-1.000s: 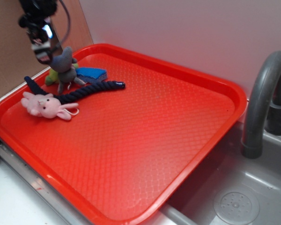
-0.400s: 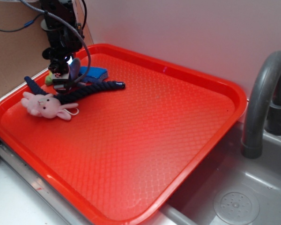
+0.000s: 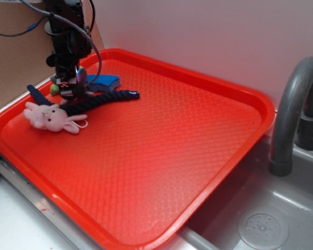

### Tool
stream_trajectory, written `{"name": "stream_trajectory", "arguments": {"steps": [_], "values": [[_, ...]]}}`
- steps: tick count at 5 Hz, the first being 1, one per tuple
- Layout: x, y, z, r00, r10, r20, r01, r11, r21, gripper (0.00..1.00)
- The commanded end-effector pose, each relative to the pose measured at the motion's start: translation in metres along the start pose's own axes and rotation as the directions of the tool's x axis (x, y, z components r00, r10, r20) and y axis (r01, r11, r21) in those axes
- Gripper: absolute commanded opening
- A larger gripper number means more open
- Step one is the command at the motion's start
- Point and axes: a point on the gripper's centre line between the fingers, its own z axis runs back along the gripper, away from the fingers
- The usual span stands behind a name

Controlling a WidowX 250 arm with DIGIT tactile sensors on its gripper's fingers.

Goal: Grab the gray animal.

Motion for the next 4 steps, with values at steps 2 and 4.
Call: {"name": "stream_trajectory", "arguments": {"steps": [2, 4], "values": [[-0.015, 0.015, 0.124, 0.948, 0.279, 0.151, -0.293, 0.953, 0.075, 0.00], [-0.082, 0.016, 0.207, 0.786, 0.594, 0.170, -0.492, 0.768, -0.410, 0.00]]}}
